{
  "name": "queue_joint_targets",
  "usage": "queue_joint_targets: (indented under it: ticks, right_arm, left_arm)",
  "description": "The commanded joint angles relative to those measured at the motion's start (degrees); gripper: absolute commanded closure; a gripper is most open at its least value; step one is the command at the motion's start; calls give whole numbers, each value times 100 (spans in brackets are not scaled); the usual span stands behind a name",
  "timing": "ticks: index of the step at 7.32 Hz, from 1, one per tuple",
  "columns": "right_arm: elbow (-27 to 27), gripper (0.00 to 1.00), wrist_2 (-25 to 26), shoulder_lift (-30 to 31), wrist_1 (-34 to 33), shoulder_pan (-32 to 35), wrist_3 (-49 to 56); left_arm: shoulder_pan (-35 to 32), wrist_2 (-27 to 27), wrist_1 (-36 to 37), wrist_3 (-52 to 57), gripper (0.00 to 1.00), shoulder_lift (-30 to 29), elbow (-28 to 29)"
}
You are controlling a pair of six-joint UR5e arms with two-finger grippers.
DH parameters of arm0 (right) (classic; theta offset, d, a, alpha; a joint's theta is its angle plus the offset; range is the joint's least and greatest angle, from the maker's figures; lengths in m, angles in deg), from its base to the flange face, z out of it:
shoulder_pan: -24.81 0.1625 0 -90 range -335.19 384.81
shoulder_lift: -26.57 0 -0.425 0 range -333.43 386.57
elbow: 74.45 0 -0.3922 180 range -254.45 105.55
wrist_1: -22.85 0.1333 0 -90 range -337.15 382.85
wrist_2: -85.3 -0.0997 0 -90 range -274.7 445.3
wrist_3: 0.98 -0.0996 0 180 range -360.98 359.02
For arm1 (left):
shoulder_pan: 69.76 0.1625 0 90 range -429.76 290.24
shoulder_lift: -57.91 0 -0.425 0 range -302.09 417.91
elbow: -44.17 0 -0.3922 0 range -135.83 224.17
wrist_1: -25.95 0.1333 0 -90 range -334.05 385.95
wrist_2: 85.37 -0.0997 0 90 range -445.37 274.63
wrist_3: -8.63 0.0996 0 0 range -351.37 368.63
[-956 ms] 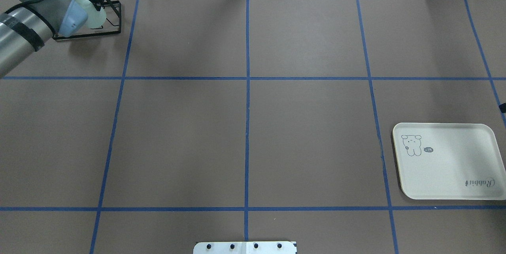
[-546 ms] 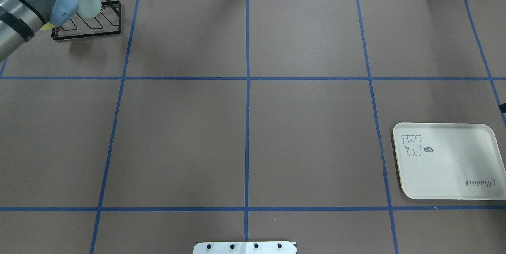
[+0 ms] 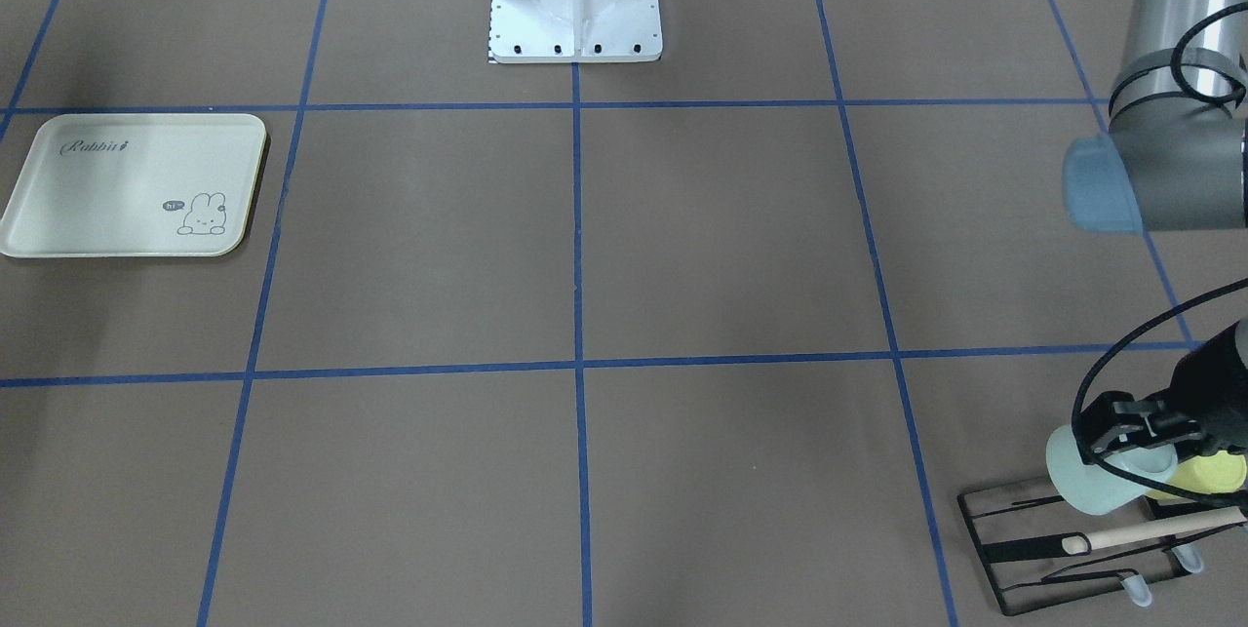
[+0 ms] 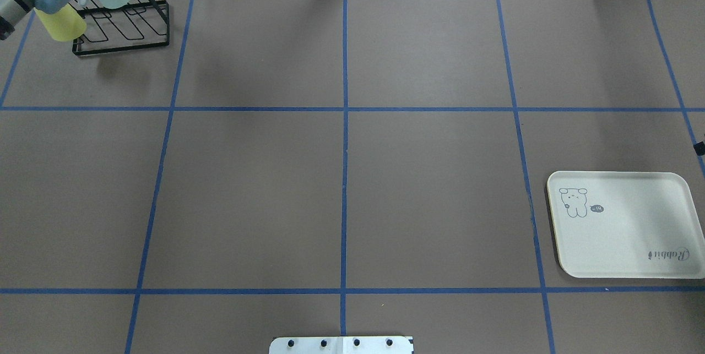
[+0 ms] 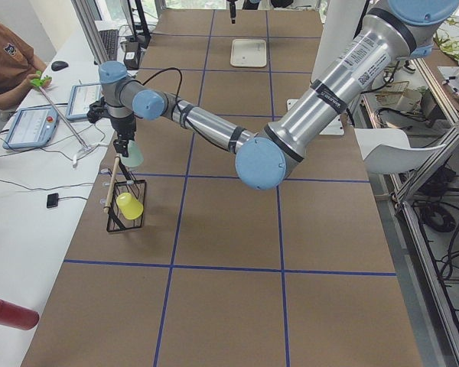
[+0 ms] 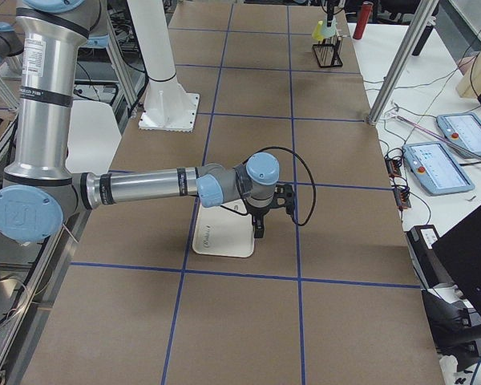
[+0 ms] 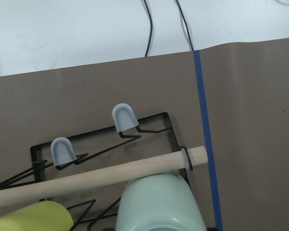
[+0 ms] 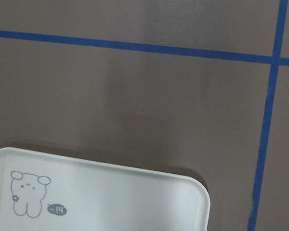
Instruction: Left arm grabs green cup and hands to right arm on tray
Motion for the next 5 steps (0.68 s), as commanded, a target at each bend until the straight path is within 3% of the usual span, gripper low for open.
queue_joint_targets:
  ticks: [1, 2, 3, 4, 5]
  right_arm:
    - [-1, 0, -8, -54, 5, -48, -6]
    - [-10, 0, -17, -159, 6, -83, -23]
    - [7, 0, -17, -351, 23, -240, -50]
    - [-1, 0, -17, -519, 241, -303, -467]
    - [25, 0, 36, -546, 939, -399, -1107]
  left_arm:
    - [10, 33, 988, -26, 100, 21, -940]
    - [36, 338, 1175, -357, 100, 4, -1205]
    - [263, 819, 1003, -1552, 100, -5, -1556]
    - [761, 859, 888, -2591, 100, -5, -2003]
    - [1236, 833, 609, -3602, 100, -83, -2155]
